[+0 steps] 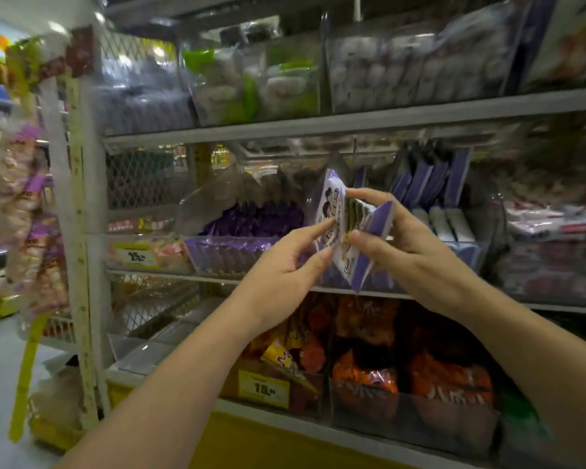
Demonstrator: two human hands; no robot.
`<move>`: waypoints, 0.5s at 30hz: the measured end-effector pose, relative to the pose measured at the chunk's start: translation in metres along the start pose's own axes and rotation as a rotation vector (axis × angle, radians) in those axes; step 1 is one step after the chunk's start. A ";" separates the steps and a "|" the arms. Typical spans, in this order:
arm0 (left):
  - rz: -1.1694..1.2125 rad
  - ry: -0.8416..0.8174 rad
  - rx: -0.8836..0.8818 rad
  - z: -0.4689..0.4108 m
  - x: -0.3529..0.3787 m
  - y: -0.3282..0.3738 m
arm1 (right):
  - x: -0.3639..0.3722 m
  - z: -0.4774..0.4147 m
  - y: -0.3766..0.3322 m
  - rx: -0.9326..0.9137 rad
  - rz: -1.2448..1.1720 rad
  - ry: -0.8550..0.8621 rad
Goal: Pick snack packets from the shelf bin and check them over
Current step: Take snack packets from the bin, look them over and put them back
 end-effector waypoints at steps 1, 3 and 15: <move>-0.065 -0.007 0.017 -0.008 0.000 0.006 | -0.010 -0.006 0.000 0.009 -0.018 0.026; -0.224 -0.013 0.060 -0.023 -0.002 0.015 | -0.028 -0.019 0.001 0.022 0.000 0.078; -0.826 0.112 0.024 -0.135 -0.028 0.004 | -0.069 -0.106 0.047 0.088 0.367 0.093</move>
Point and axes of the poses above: each hand's wrist, its own z-axis away from the middle knuckle, its own x-axis out of the palm, y = z × x, the point moved 8 cm from there along -z, towards the middle knuckle, and after that the axes turned 3 degrees about z, right-handed, at the moved point
